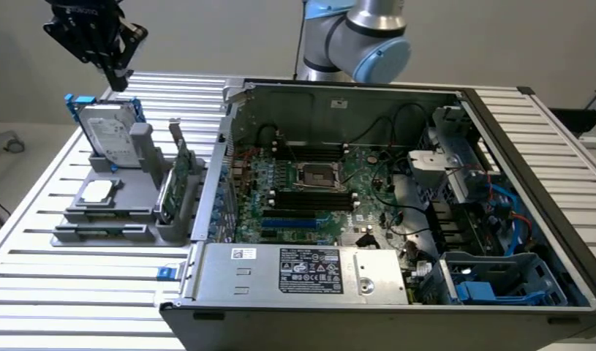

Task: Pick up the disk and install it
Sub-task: 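Reach for the disk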

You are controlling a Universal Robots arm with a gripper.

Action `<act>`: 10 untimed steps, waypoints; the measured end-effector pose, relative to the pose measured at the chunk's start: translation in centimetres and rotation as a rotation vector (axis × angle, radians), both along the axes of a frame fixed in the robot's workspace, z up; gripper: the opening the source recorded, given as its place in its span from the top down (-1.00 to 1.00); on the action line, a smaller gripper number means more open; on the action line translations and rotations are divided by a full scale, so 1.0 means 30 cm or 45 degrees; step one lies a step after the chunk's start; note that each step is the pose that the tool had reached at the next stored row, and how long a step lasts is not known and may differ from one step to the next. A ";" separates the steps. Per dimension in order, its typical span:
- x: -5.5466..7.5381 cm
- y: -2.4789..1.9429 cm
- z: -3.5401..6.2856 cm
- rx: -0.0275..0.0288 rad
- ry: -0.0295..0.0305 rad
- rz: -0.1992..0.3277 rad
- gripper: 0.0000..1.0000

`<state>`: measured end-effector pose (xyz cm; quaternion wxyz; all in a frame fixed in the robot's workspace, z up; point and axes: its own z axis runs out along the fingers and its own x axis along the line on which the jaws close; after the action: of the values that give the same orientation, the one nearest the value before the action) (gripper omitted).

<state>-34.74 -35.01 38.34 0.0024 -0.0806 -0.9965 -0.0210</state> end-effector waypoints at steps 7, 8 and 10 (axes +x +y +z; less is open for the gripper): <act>-0.058 0.039 -0.004 -0.0011 0.0001 0.013 0.79; -0.067 0.044 -0.005 -0.0012 0.0000 0.014 0.79; -0.084 0.055 -0.007 -0.0014 0.0000 0.018 0.79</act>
<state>-37.27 -33.37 38.14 0.0025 -0.0734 -0.9971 -0.0204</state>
